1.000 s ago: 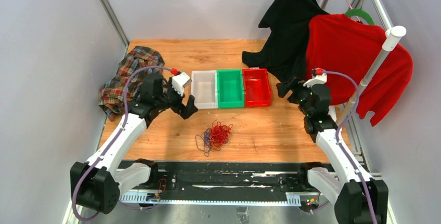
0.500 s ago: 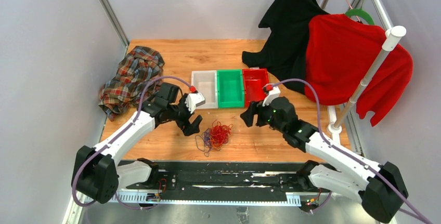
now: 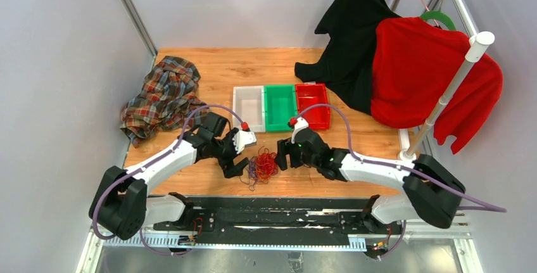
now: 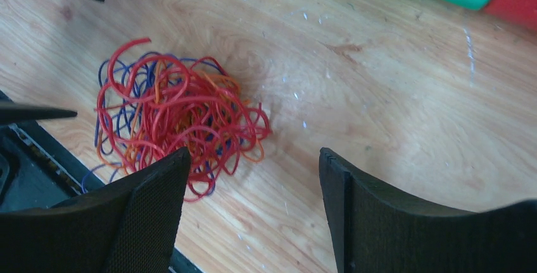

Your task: Untangle the cables

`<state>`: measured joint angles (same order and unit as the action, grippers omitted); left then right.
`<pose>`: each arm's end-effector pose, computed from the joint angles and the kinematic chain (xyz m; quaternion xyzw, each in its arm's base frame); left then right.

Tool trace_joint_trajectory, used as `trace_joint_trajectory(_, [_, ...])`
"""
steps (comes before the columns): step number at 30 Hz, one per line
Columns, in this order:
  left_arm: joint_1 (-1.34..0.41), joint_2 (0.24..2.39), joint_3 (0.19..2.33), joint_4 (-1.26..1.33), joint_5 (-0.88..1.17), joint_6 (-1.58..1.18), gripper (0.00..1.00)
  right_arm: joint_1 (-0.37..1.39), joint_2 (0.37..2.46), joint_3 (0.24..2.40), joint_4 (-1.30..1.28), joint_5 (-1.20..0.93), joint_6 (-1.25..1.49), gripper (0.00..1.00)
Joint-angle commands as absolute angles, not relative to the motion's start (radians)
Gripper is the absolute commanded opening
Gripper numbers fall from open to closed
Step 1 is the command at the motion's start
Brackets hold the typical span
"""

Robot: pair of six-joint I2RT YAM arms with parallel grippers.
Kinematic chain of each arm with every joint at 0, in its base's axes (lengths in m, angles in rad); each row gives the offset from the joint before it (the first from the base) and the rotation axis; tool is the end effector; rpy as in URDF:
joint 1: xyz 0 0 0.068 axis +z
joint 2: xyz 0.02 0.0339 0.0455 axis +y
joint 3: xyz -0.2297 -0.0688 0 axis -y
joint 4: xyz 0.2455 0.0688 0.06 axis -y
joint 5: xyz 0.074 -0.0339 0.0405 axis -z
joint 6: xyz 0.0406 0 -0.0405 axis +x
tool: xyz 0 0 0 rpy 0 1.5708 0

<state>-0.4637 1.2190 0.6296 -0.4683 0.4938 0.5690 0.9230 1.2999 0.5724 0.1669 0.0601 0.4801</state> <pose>0.1990 -0.1210 0.1469 0.5170 0.7850 -0.2231 0.2581 0.1702 0.2208 0.1555 -0.1779 0.8566 0.2921 0.3864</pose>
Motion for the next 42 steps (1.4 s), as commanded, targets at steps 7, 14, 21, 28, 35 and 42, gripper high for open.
trace_joint_trajectory(7, [-0.519, 1.220, 0.634, -0.379, 0.508, 0.598, 0.96, 0.936, 1.420, 0.644, 0.280, 0.017, 0.538, 0.46])
trace_joint_trajectory(14, [-0.595, 1.265, 0.646, -0.339, 0.473, 0.643, 0.89, 0.919, 1.351, 0.594, 0.193, 0.071, 0.533, 0.01])
trace_joint_trajectory(21, [-0.642, 1.345, 0.695, -0.328, 0.389, 0.678, 0.79, 0.913, 1.309, 0.545, 0.149, 0.096, 0.540, 0.01])
trace_joint_trajectory(28, [-0.653, 1.319, 0.728, -0.367, 0.418, 0.704, 0.18, 0.908, 1.282, 0.519, 0.109, 0.140, 0.545, 0.01])
trace_joint_trajectory(35, [-0.652, 1.233, 0.803, -0.546, 0.381, 0.679, 0.01, 0.886, 1.177, 0.501, 0.028, 0.200, 0.525, 0.01])
trace_joint_trajectory(42, [-0.644, 1.120, 0.969, -0.766, 0.316, 0.617, 0.01, 0.885, 1.059, 0.536, -0.101, 0.300, 0.477, 0.01])
